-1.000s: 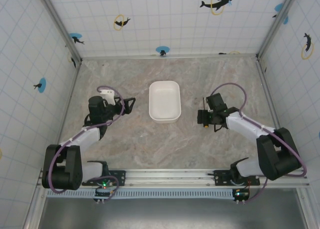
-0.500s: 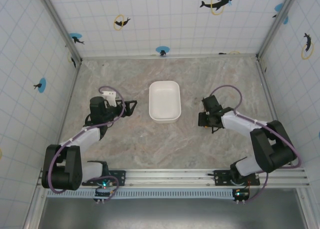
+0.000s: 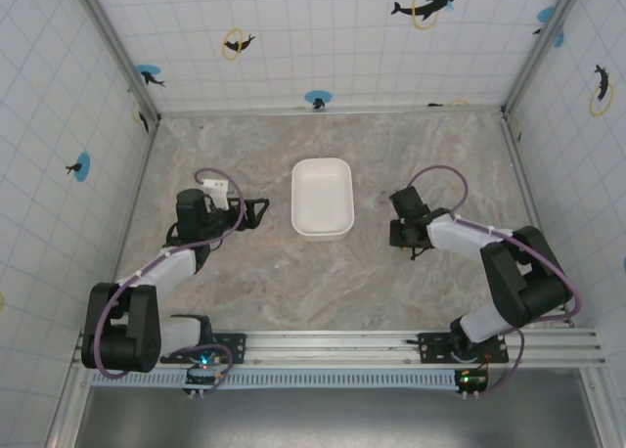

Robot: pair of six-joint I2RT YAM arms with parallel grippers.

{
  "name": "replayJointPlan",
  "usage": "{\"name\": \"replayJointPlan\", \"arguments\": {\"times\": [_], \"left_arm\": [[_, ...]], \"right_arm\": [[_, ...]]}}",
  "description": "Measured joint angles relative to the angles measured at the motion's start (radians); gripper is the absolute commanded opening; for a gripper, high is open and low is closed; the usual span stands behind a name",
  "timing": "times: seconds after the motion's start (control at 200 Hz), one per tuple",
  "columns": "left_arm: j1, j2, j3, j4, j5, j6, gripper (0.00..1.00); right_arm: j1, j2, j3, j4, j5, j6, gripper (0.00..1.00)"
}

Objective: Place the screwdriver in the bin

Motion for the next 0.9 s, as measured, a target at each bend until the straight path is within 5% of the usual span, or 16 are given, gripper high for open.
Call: {"name": "replayJointPlan", "arguments": {"times": [0.125, 0.335, 0.536, 0.901], "left_arm": [[0.0, 0.0, 0.0, -0.001, 0.0, 0.001, 0.98], [0.0, -0.007, 0.002, -0.003, 0.0, 0.001, 0.98], [0.0, -0.007, 0.018, -0.009, 0.015, 0.001, 0.98], [0.0, 0.002, 0.024, -0.008, 0.044, 0.001, 0.98]], "right_arm": [[0.0, 0.0, 0.002, 0.002, -0.007, 0.003, 0.0], [-0.023, -0.03, 0.001, 0.011, -0.099, 0.048, 0.0], [-0.045, -0.22, 0.001, 0.022, -0.166, 0.116, 0.0], [0.097, -0.354, 0.242, -0.005, 0.013, 0.178, 0.0]]}}
